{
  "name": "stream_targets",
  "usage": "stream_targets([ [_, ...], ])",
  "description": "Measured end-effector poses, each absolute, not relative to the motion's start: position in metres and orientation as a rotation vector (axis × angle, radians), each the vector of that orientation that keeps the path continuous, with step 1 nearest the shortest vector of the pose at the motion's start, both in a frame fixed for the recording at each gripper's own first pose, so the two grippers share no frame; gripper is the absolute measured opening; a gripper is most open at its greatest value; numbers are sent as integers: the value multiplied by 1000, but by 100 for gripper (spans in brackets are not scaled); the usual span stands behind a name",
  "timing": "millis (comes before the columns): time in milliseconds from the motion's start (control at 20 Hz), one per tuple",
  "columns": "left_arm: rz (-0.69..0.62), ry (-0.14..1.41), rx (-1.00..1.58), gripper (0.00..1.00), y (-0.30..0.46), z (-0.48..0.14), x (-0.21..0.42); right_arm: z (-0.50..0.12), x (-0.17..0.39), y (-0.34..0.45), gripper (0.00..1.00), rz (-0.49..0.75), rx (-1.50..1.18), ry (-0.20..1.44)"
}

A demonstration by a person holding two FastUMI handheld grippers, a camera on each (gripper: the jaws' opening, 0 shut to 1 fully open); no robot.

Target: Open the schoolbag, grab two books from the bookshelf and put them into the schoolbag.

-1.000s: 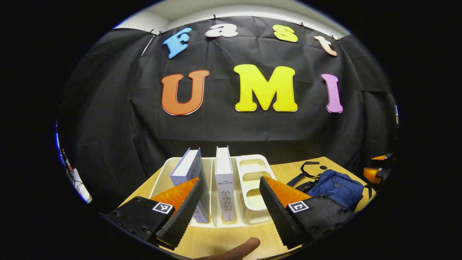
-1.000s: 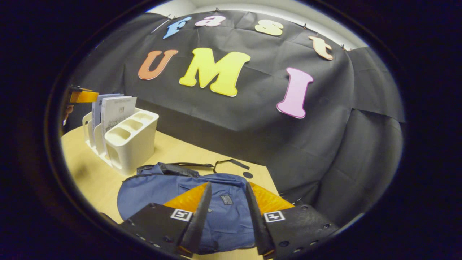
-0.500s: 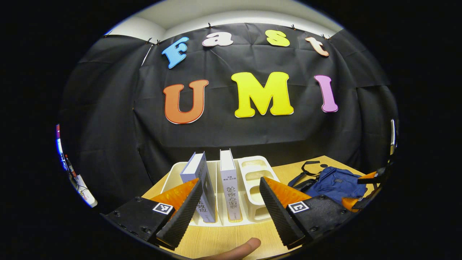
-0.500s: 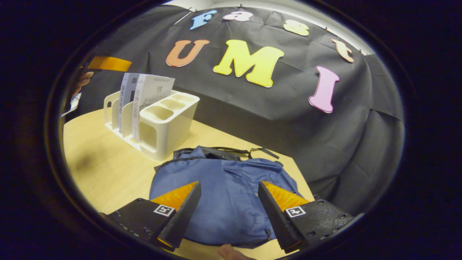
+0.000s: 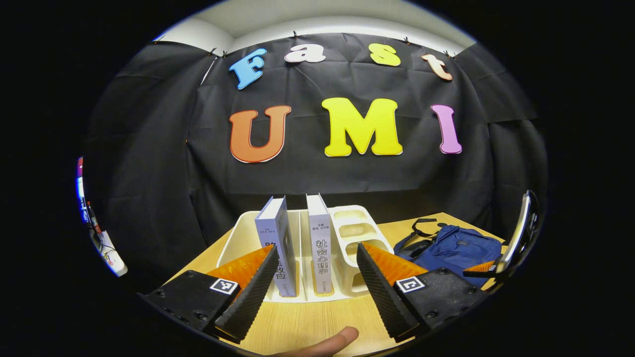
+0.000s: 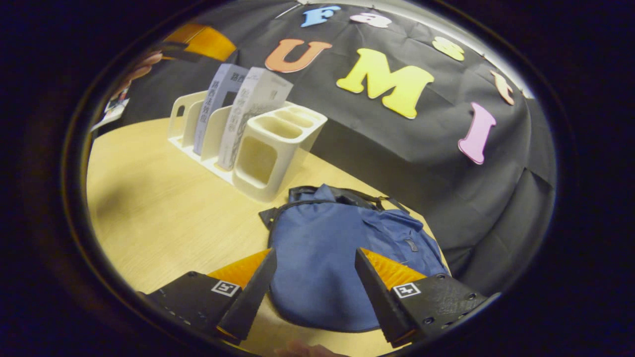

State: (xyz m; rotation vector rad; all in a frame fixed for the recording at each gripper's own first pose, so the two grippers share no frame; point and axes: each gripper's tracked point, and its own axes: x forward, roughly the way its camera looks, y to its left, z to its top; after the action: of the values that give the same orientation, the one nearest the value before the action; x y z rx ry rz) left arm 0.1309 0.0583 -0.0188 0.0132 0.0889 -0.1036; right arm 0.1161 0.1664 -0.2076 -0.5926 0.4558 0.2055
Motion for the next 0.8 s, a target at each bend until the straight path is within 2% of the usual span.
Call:
stream_targets([
  [100, -99, 98, 16, 99, 63, -25, 132, -219, 116, 175, 98, 200, -637, 466],
  [150, -100, 103, 13, 99, 63, -27, 133, -223, 117, 174, 95, 183, -669, 471],
  [300, -116, 116, -17, 100, 65, -34, 134, -224, 132, 164, 98, 86, -760, 456],
  [550, -116, 157, -54, 100, 70, -52, 142, -206, 135, 159, 92, 1, -838, 427],
  [600, -117, 162, -55, 100, 70, -53, 144, -195, 134, 159, 85, -16, -853, 398],
  [650, -119, 162, -55, 100, 69, -53, 144, -185, 137, 157, 89, -40, -857, 367],
  [750, -124, 162, -59, 100, 68, -56, 146, -192, 146, 152, 75, -69, -835, 401],
  [800, -129, 164, -63, 100, 68, -57, 146, -201, 151, 151, 75, -59, -822, 436],
])
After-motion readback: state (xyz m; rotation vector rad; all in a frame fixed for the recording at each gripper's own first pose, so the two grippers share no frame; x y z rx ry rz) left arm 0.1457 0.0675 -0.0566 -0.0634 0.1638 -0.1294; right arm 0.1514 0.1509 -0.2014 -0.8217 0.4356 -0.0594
